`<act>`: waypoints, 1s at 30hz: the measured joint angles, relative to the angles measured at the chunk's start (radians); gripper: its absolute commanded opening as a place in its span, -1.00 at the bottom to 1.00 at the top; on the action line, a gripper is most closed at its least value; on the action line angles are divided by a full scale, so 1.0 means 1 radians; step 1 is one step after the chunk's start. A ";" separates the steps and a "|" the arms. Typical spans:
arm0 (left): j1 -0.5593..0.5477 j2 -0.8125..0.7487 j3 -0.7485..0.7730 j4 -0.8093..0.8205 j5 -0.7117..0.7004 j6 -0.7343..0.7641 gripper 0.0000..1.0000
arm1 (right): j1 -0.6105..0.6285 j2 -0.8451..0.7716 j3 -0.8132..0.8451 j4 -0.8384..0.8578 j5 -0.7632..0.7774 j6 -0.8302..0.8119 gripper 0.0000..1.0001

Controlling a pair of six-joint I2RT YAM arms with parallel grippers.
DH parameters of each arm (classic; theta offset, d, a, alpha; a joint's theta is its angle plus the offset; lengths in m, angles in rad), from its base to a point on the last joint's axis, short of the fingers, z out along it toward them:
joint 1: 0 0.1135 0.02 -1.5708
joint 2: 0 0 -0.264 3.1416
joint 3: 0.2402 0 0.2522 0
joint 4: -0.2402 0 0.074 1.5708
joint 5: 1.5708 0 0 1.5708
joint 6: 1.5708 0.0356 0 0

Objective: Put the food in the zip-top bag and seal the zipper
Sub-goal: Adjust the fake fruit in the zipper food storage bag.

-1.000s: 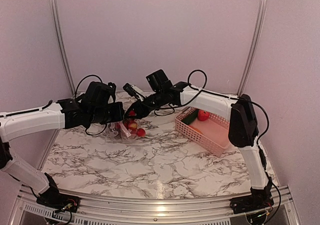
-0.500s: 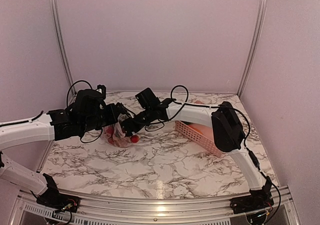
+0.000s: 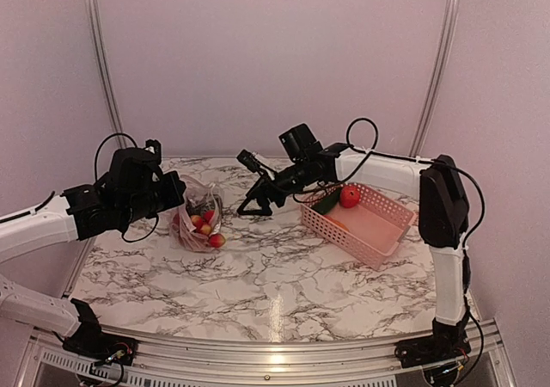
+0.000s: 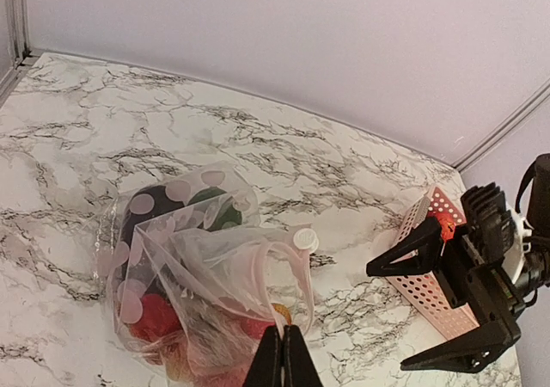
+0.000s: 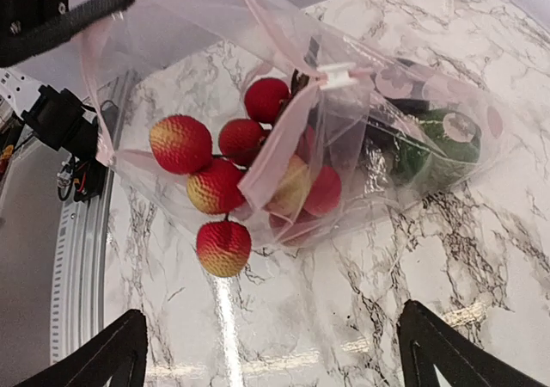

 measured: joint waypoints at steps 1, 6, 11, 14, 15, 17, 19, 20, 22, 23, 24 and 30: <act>0.007 -0.010 -0.002 -0.003 -0.003 0.003 -1.00 | 0.006 0.000 -0.025 -0.003 0.026 -0.030 0.97; 0.016 -0.016 -0.006 -0.008 -0.002 0.014 -1.00 | 0.069 0.055 -0.069 -0.032 0.096 -0.126 0.87; 0.018 -0.011 -0.009 -0.008 0.009 0.017 -1.00 | 0.126 0.120 -0.036 -0.051 0.090 -0.138 0.72; 0.020 -0.008 -0.009 -0.008 0.016 0.017 -1.00 | 0.146 0.153 0.002 -0.046 0.064 -0.112 0.61; 0.021 -0.007 -0.009 -0.008 0.017 0.017 -1.00 | 0.150 0.163 0.011 -0.038 0.054 -0.097 0.59; 0.022 -0.006 -0.009 -0.008 0.020 0.017 -1.00 | 0.152 0.180 0.021 -0.018 0.036 -0.064 0.51; 0.022 -0.006 -0.009 -0.007 0.024 0.017 -1.00 | 0.151 0.196 0.032 -0.004 0.017 -0.032 0.44; 0.022 -0.005 -0.009 -0.007 0.025 0.017 -1.00 | 0.151 0.208 0.039 0.008 0.008 -0.014 0.42; 0.022 -0.004 -0.009 -0.007 0.028 0.017 -1.00 | 0.151 0.229 0.056 0.031 -0.010 0.021 0.39; 0.022 -0.002 -0.009 -0.007 0.031 0.017 -1.00 | 0.151 0.238 0.064 0.038 -0.018 0.035 0.39; 0.022 -0.001 -0.009 -0.007 0.032 0.017 -1.00 | 0.151 0.248 0.072 0.048 -0.029 0.051 0.37; 0.023 0.000 -0.009 -0.006 0.041 0.015 -1.00 | 0.151 0.280 0.095 0.090 -0.079 0.121 -0.04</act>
